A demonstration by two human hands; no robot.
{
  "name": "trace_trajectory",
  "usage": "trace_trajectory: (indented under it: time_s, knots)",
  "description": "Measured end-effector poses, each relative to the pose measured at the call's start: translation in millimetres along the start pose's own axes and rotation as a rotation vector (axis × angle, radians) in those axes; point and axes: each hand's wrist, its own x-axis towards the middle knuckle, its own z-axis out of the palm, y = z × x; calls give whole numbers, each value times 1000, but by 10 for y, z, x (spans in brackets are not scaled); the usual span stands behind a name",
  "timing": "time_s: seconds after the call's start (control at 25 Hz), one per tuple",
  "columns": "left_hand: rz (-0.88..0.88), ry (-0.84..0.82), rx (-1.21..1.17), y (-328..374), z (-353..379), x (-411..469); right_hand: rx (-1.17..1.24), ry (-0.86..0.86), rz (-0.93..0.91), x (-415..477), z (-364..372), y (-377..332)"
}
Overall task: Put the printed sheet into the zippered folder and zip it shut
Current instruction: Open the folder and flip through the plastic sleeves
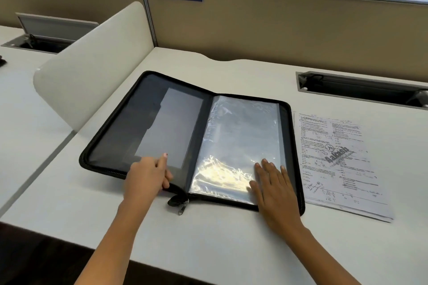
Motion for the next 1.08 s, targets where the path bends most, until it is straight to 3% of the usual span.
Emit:
trace_trajectory:
  time_s: [0.16,0.28,0.4,0.6,0.76,1.08]
  knots:
    - [403,46,-144,183,78,208,179,278,232,208,-96,-434]
    - [713,-71,-51,121,209,416,186,206,467,192,16,-806]
    - [682,-116,152,-24,339,599,102,79,669,112,145,-1026]
    - [676,-94,403,-190,489,664,55,102,808,69,186,-1106]
    - [683,-140,302,-214,486,694,63,178,794,86,200,-1146]
    - [500,-231,-206,39,144,710,41,367,596,222,11,-1324]
